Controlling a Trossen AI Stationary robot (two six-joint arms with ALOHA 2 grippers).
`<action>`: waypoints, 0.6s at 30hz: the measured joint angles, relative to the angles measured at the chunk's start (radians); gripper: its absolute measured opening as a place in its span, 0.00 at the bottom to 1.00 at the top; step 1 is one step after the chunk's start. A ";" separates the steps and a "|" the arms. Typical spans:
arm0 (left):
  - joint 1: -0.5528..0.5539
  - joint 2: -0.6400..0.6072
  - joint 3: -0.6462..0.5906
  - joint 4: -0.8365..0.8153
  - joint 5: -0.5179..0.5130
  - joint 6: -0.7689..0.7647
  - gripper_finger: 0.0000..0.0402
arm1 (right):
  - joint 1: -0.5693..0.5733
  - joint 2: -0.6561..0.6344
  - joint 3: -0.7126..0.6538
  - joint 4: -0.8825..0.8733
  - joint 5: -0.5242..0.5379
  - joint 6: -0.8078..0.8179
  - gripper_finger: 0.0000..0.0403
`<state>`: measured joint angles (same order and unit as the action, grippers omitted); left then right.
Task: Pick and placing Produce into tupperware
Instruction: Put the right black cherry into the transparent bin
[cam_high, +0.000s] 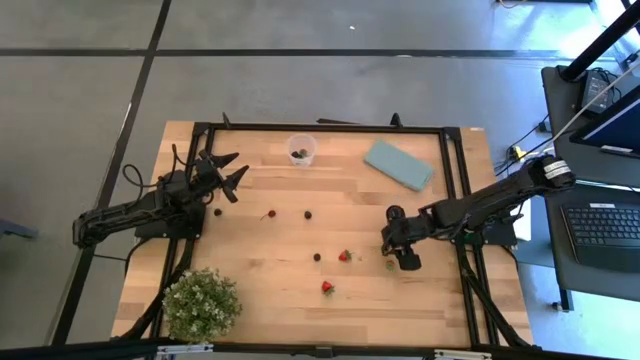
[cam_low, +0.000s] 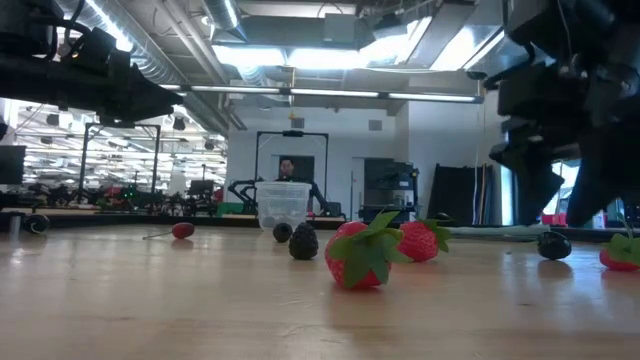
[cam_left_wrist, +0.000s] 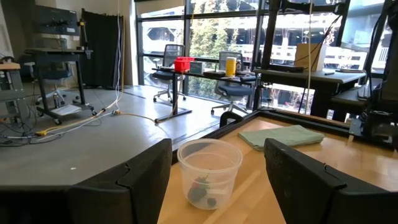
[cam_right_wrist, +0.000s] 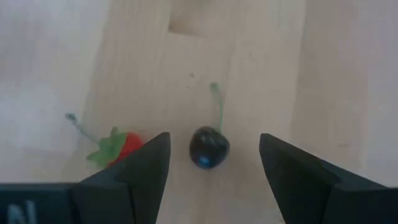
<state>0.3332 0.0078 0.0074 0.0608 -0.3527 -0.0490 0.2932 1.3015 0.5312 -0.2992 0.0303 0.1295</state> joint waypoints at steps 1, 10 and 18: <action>0.000 0.000 0.000 0.000 0.000 0.000 0.62 | 0.001 0.018 0.000 0.003 0.001 0.000 0.62; 0.000 0.000 0.000 0.000 0.003 -0.002 0.62 | 0.007 0.127 0.004 0.032 0.011 0.043 0.59; 0.000 0.000 0.000 0.000 0.003 -0.002 0.62 | 0.006 0.126 0.003 0.032 0.014 0.048 0.42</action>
<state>0.3334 0.0082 0.0076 0.0609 -0.3494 -0.0509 0.2994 1.4277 0.5346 -0.2669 0.0444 0.1772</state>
